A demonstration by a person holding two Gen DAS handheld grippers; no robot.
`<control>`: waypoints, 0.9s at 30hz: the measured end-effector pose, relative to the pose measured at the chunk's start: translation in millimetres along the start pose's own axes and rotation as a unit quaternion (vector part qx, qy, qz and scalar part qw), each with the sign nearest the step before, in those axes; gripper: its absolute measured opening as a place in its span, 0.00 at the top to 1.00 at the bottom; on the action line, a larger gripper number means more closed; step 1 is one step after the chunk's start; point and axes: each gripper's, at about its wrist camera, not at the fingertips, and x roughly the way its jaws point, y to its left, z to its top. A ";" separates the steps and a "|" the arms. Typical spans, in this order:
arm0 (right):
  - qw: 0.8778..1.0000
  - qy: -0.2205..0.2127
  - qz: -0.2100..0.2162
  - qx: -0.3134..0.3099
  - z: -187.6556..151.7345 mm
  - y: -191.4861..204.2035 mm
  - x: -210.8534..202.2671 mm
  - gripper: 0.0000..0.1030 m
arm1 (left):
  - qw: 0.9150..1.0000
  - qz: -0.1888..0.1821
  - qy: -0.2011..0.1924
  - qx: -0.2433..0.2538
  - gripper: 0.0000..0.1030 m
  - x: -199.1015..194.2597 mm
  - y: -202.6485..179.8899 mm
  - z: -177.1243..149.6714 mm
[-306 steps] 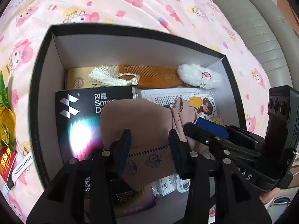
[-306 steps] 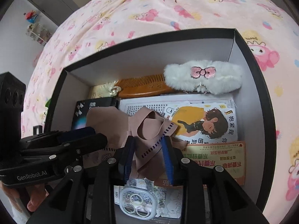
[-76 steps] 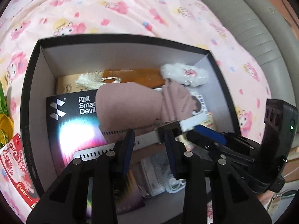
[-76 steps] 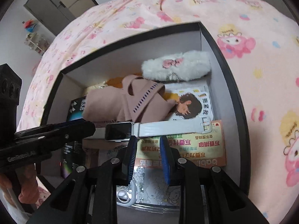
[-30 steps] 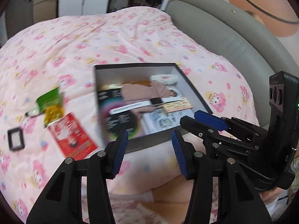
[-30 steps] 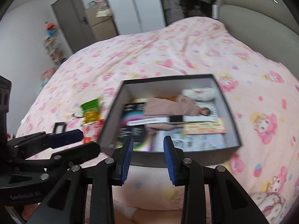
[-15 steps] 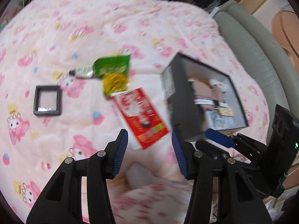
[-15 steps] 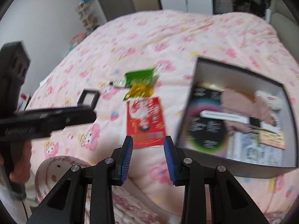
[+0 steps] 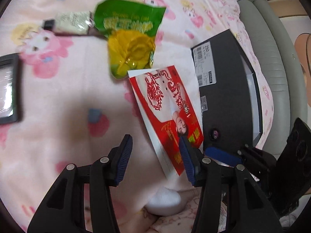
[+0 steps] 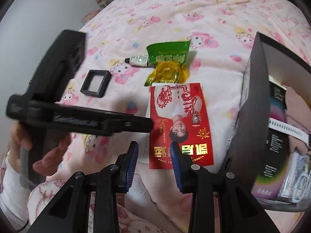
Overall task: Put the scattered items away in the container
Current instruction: 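Grasp the red printed card edge with the left gripper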
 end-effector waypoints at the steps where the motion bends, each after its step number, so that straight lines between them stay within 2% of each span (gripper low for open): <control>1: 1.000 0.003 0.001 0.001 0.2 -1.0 2.2 0.71 | 1.000 -0.007 0.012 -0.002 0.52 7.4 0.9 3.5; 4: 1.000 0.006 0.000 0.000 1.2 -0.4 5.4 0.71 | 0.999 -0.020 0.029 -0.001 0.53 20.0 1.9 10.1; 5: 1.000 0.006 -0.001 0.001 1.7 -0.4 5.9 0.71 | 0.999 -0.025 0.030 0.001 0.58 22.7 2.2 12.1; 6: 1.000 0.007 -0.001 0.001 2.3 -0.4 6.4 0.71 | 0.999 -0.034 0.032 0.002 0.80 25.0 2.4 13.3; 8: 1.000 0.007 -0.002 0.004 3.5 -0.7 7.3 0.71 | 0.997 -0.064 0.031 -0.007 0.87 25.3 5.0 14.0; 10: 1.000 0.008 -0.002 0.006 3.8 -1.3 7.2 0.71 | 0.997 -0.078 0.015 -0.009 0.92 16.0 5.7 10.0; 13: 1.000 0.006 0.000 0.006 3.8 -1.6 7.1 0.71 | 0.997 -0.074 -0.020 -0.011 0.93 -7.7 11.4 -6.0; 17: 1.000 0.008 0.007 0.011 6.3 -2.2 12.1 0.71 | 0.997 -0.065 -0.045 -0.025 0.90 -31.8 33.6 -29.0; 22: 0.999 0.024 0.019 0.010 11.7 -0.5 25.7 0.70 | 0.998 -0.017 -0.050 -0.043 0.73 -40.1 60.2 -44.7; 25: 0.999 0.034 0.021 0.005 15.0 1.3 33.2 0.62 | 0.997 -0.019 -0.056 -0.048 0.72 -39.1 66.3 -49.5; 27: 0.998 0.057 0.024 -0.001 15.6 2.7 42.3 0.60 | 0.997 -0.022 -0.054 -0.051 0.72 -32.4 66.8 -47.7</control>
